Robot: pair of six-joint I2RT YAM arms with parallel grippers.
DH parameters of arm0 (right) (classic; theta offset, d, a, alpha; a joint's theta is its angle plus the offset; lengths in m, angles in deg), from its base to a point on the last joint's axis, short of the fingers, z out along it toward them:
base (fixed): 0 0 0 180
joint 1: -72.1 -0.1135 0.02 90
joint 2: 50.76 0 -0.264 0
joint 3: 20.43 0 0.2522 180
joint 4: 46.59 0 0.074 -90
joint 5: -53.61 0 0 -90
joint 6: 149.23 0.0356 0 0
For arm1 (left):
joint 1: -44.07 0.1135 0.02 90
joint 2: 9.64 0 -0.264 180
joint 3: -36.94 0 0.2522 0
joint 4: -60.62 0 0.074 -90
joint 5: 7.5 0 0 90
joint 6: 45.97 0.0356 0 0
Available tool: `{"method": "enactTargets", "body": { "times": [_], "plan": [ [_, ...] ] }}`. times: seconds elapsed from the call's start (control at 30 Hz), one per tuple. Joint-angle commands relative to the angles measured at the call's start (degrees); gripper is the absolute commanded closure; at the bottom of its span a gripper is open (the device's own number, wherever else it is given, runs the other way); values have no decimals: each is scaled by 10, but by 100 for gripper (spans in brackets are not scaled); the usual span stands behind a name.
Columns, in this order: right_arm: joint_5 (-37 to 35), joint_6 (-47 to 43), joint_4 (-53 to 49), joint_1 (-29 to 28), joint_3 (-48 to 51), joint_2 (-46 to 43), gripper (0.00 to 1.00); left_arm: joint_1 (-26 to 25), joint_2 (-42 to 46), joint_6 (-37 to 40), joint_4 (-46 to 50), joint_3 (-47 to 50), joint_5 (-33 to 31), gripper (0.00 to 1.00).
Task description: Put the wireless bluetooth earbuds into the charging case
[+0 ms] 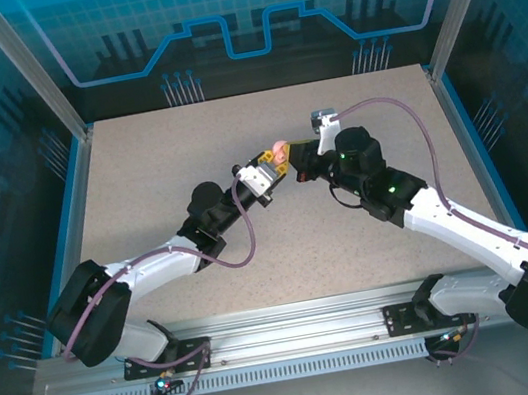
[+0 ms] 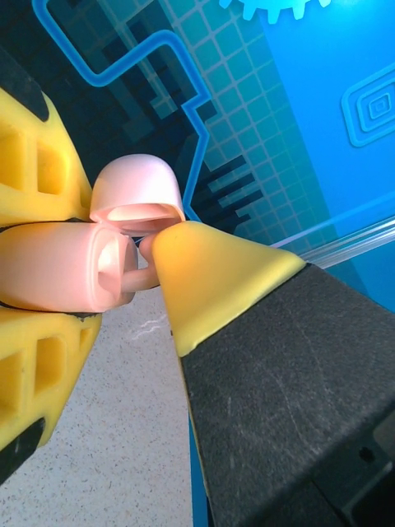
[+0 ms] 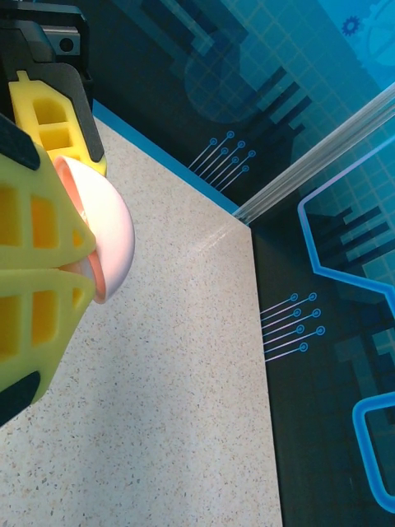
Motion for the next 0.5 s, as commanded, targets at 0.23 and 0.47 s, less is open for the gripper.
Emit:
{"method": "enactTargets", "body": {
  "times": [0.23,0.47],
  "plan": [
    [3,10,-15,-11,2,16,99,0,12,-20,-36,-18,1,100],
    [1,12,-36,-13,-6,25,98,0,11,-21,-35,-19,-1,100]
  ]
}}
